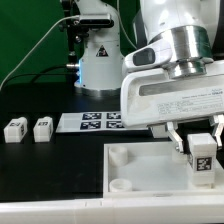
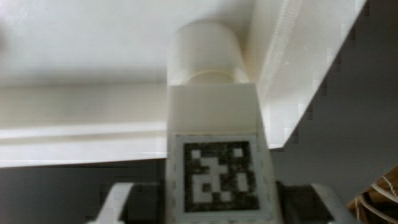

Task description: Assemble one leg

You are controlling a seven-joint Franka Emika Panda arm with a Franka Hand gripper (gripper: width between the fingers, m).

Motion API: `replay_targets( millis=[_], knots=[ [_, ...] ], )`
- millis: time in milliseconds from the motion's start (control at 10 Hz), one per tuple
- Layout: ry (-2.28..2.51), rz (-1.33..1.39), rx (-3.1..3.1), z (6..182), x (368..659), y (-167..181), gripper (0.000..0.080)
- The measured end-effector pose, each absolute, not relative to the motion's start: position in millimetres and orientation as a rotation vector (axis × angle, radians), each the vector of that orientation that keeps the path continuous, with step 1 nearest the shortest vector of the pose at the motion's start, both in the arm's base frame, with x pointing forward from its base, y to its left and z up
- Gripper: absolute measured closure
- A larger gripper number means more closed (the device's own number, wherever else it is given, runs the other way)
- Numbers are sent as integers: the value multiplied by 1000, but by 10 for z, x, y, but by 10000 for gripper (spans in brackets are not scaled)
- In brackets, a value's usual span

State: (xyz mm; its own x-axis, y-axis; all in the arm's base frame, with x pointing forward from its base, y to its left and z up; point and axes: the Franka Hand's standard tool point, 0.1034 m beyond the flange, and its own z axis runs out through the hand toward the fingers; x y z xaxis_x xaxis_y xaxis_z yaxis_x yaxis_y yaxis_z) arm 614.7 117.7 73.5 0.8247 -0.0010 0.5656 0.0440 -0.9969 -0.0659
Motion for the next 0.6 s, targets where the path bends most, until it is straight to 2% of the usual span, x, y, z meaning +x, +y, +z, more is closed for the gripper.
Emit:
replay_targets(
  millis=[100, 200, 300, 400, 600],
  knots=[
    [-46, -895, -2939, 714, 6139, 1161, 508],
    [-43, -888, -2941, 704, 6135, 1150, 312],
    [-44, -888, -2941, 702, 6133, 1152, 312],
    [-44, -887, -2942, 700, 6132, 1151, 186],
    [-44, -887, -2942, 698, 6131, 1150, 161]
  ],
)
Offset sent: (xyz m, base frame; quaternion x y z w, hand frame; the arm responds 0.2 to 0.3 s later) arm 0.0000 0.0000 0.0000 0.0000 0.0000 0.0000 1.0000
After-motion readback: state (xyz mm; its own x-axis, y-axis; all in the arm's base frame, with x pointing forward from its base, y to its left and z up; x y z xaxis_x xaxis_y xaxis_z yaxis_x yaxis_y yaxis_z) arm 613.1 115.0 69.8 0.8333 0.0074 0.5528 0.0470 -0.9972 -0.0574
